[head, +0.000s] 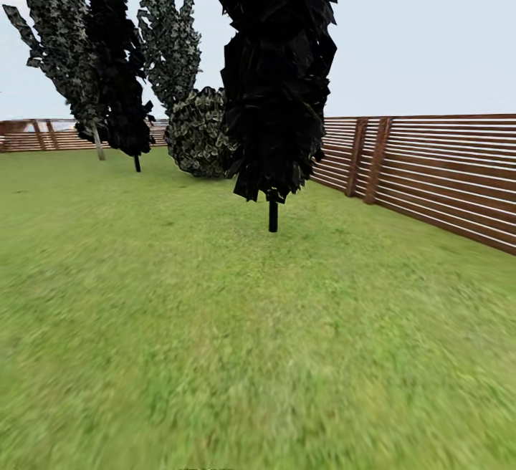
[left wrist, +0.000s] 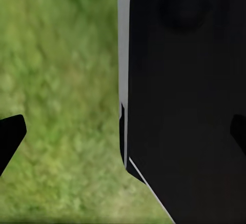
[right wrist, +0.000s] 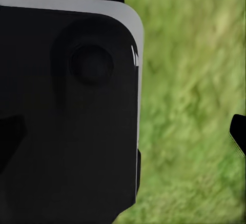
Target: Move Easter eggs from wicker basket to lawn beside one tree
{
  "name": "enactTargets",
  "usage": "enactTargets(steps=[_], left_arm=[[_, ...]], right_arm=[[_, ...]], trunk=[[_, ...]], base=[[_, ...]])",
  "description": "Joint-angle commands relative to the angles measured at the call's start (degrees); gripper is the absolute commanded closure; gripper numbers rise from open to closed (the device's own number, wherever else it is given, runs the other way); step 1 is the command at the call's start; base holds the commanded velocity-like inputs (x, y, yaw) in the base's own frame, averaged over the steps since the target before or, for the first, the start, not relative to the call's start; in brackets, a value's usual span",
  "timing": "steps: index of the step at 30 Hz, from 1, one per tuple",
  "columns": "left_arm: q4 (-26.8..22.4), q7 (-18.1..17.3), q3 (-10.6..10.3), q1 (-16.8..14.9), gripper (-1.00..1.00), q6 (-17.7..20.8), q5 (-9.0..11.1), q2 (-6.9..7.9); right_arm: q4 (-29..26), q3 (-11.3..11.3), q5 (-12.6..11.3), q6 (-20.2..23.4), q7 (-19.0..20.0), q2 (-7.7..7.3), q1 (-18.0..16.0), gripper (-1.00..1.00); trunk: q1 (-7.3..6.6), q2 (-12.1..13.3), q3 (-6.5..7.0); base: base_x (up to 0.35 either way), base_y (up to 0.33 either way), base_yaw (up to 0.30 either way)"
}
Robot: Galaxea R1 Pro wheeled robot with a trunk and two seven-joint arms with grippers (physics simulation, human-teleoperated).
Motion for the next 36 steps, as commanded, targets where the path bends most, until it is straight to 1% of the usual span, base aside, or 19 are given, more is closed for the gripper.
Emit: enactTargets(steps=[1,36], left_arm=[[-0.1,0.0,0.0,0.0,-1.00,0.0,0.0,0.00],[0.0,0.0,0.0,0.0,-1.00,0.0,0.0,0.00]], right_arm=[[0.1,0.0,0.0,0.0,-0.1,0.00,-0.1,-1.00],[0.1,0.0,0.0,0.0,-0.1,0.01,-0.1,-1.00]], trunk=[[0.00,0.0,-0.04],[0.00,0.0,-0.04]], base=[[0.000,0.000,0.298],[0.000,0.000,0.299]])
